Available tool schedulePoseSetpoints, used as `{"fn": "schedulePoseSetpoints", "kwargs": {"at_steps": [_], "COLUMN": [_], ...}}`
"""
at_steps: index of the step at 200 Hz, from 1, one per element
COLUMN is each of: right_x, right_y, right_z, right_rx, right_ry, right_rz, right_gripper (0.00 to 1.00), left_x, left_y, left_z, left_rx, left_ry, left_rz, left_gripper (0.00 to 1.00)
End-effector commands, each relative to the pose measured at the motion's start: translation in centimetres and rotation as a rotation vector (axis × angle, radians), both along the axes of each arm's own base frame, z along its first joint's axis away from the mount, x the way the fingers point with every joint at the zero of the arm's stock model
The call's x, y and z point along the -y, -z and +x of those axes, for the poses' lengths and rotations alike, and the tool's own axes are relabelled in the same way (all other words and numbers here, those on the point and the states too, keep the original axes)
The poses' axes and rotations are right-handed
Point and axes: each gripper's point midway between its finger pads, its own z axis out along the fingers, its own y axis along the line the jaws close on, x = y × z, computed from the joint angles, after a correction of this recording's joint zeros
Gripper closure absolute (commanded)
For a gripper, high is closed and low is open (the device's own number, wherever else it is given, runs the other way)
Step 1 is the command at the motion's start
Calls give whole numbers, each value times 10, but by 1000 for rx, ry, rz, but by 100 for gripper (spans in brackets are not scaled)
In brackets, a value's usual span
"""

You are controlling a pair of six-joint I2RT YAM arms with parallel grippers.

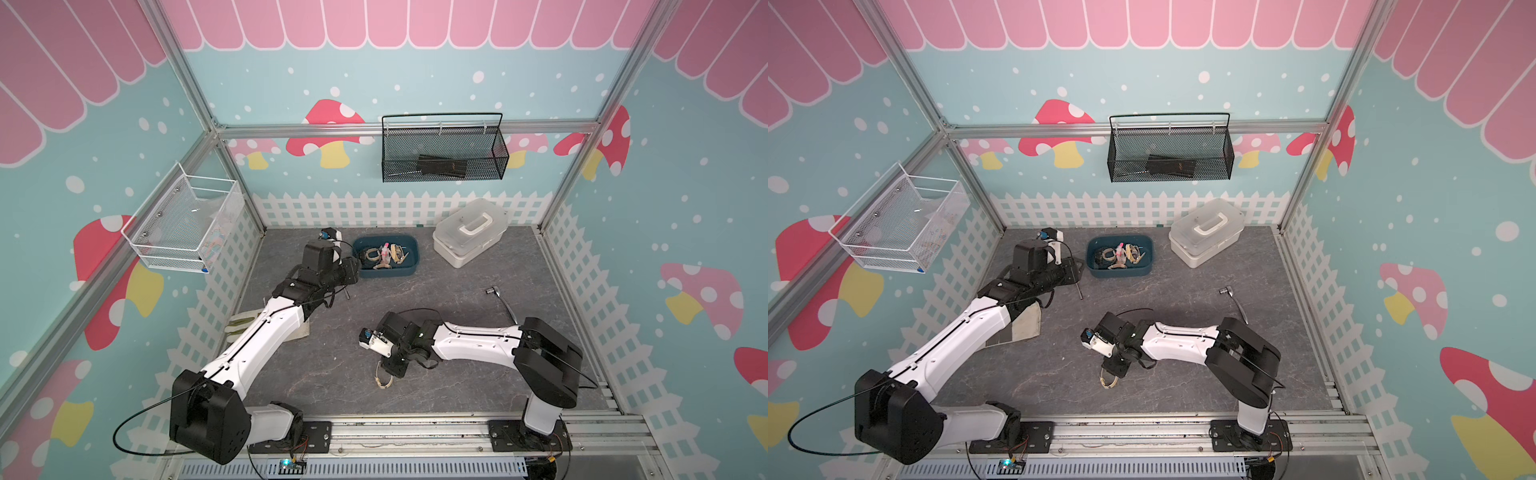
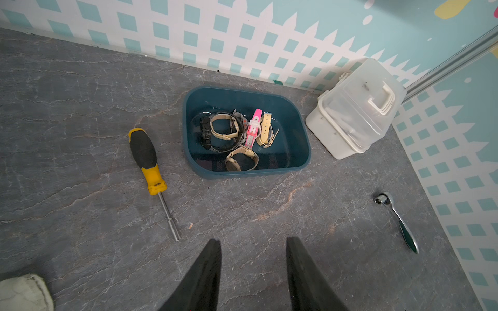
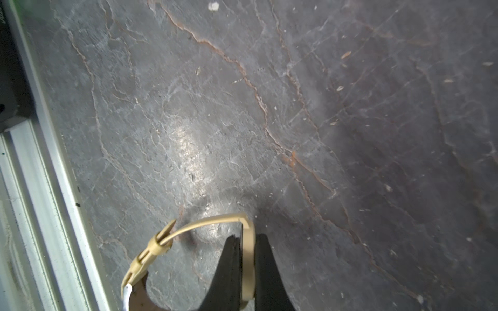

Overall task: Put the watch into the storage box
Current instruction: Pick up the watch at the center of the board, then place the watch in the storage box.

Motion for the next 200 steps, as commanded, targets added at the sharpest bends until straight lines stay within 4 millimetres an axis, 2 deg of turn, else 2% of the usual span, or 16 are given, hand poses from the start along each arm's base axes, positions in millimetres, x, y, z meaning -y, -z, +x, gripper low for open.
{"fn": "schedulePoseSetpoints", "kwargs": {"at_steps": [1,23,61,93,114,135,139,141,143,174,190,200], "right_x": [1,9,30,49,56,55,55,52,51,31,22,15], "right_y": [-36,-74,-147,-189,-204,-209,-217,-206,-204,-199,-189,-191], "right_z": [29,71,149,209,245,276,279,284,287,321,340,349], "right_rx": [120,225,325,418,430,430,436,421,417,411,410,413], "right_ry": [10,51,185,308,378,419,423,423,424,430,436,437], "right_rz": [48,54,209,252,287,319,337,326,327,373,368,376], "right_gripper": [99,100,100,100,100,100,100,100,100,100,100,100], "left_x": [-4,-3,-9,-13,-11,-9,-9,-9,-9,-12,-13,-13], "left_y": [-6,-6,-15,-18,-18,-17,-18,-18,-19,-21,-21,-19], "left_z": [0,-1,-5,-8,-10,-11,-11,-12,-12,-13,-14,-14], "left_rx": [21,19,43,62,61,60,62,62,65,78,79,74], "left_ry": [-7,-3,-21,-36,-29,-23,-25,-24,-24,-39,-40,-40], "left_rz": [-1,-2,22,48,61,72,74,75,76,100,106,110], "left_gripper": [57,57,57,57,57,57,57,57,57,57,57,57]}}
